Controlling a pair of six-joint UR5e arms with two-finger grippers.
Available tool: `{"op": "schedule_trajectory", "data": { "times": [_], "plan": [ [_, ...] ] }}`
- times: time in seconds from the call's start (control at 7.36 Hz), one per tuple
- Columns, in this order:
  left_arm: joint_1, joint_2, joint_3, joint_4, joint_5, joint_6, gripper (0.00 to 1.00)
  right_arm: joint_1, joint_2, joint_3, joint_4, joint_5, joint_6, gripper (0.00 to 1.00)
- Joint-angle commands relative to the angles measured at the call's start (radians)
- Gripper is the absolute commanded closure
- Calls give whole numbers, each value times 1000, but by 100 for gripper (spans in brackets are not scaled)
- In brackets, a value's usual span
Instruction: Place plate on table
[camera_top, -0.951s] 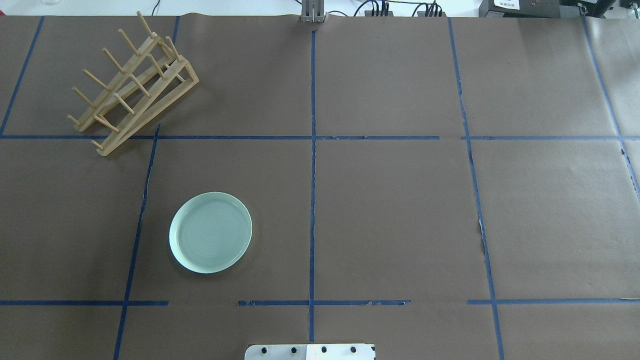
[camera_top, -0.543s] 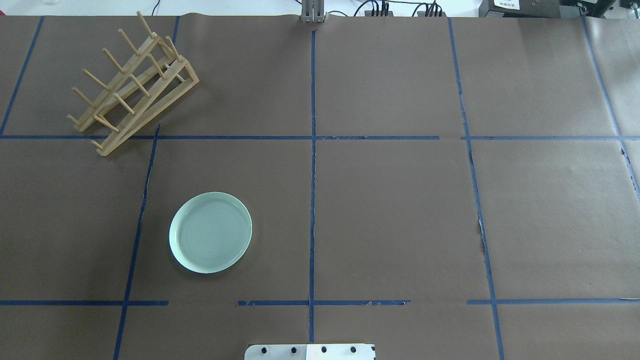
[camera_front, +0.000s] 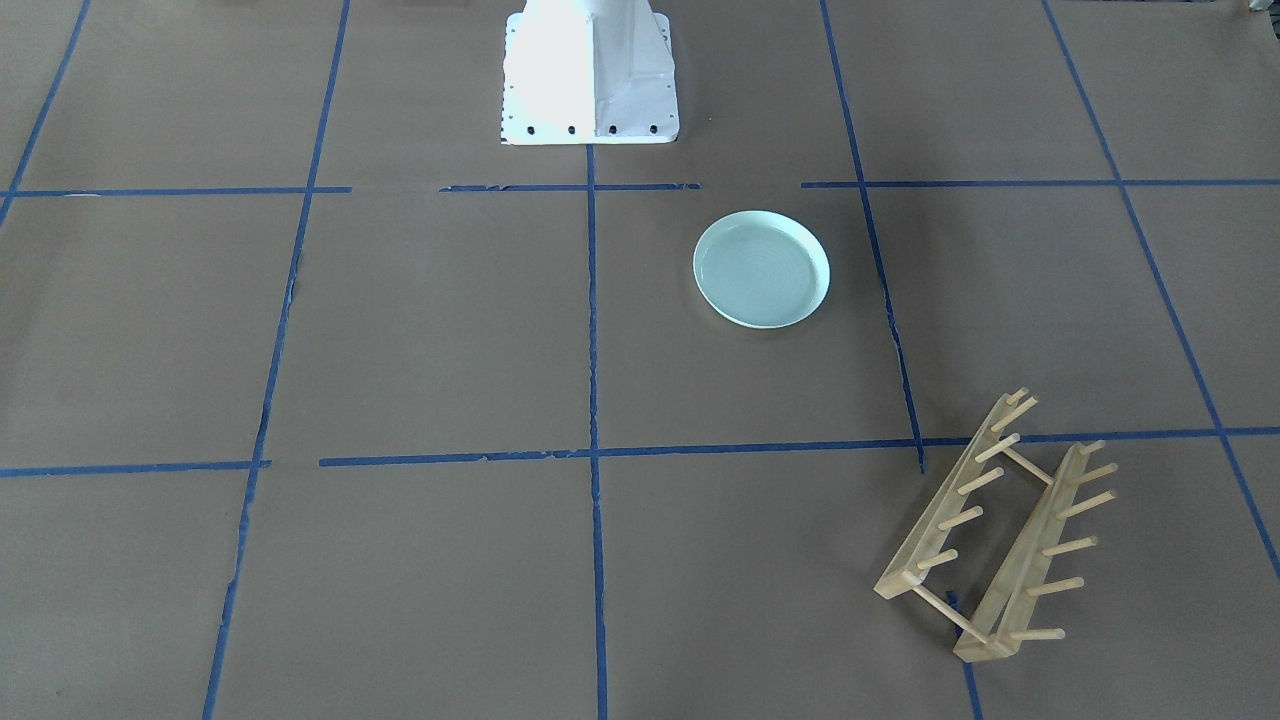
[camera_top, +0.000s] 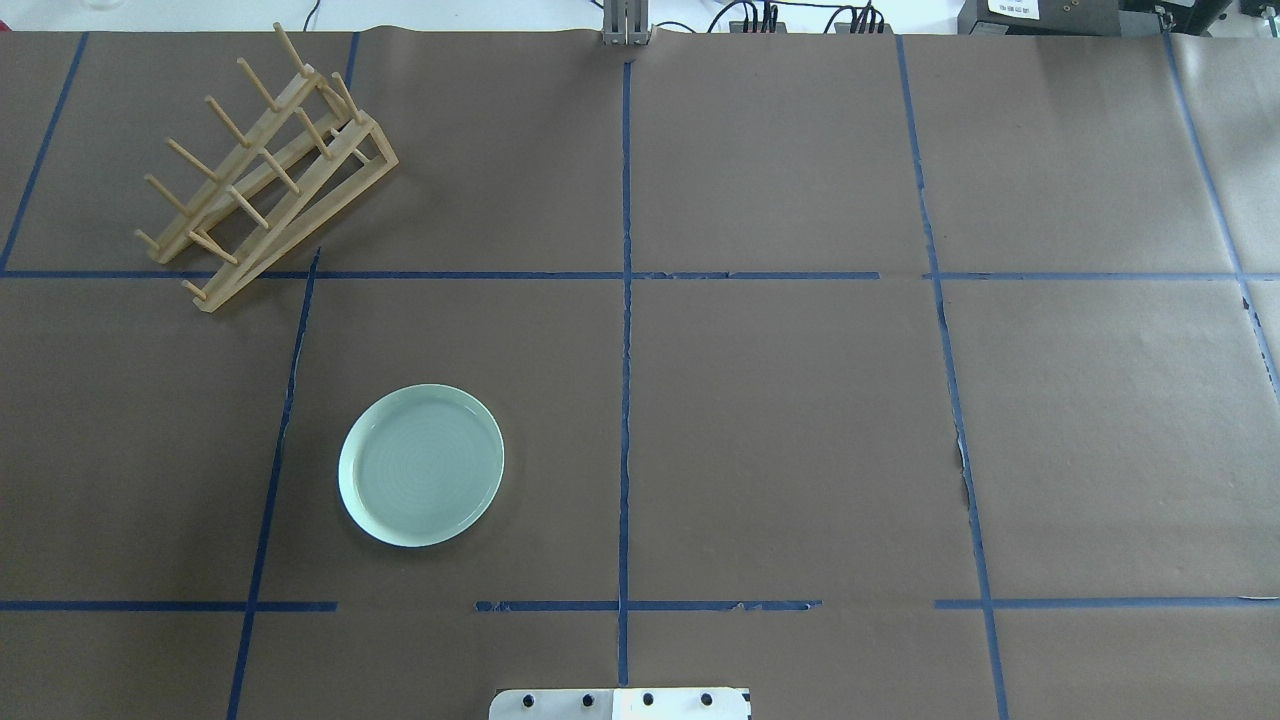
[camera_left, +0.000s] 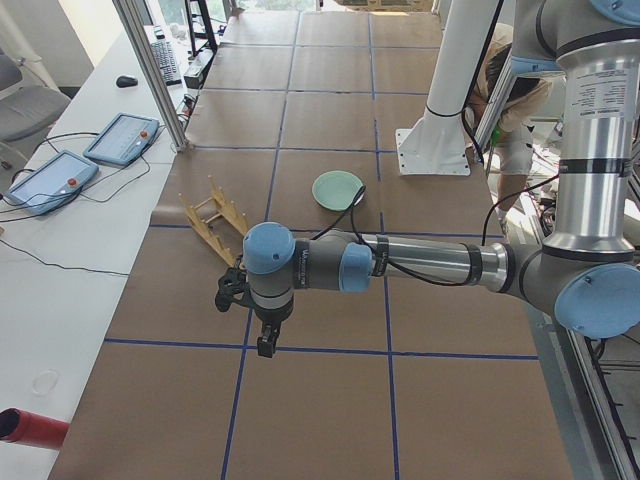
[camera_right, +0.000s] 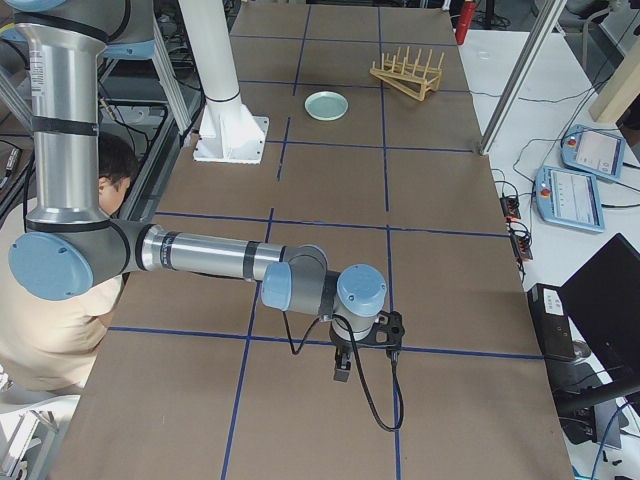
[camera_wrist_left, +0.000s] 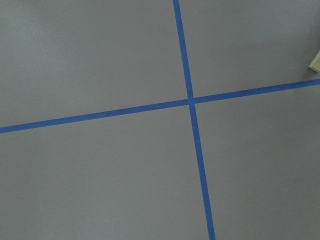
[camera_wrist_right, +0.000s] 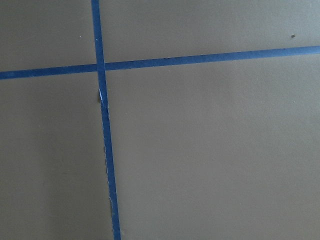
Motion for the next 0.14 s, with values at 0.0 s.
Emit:
{"op": "schedule_trajectory", "data": {
  "times": [0.0],
  "plan": [
    [0, -2, 0, -1, -1, 0, 0, 0, 0, 0, 0, 0, 0, 0]
  ]
}}
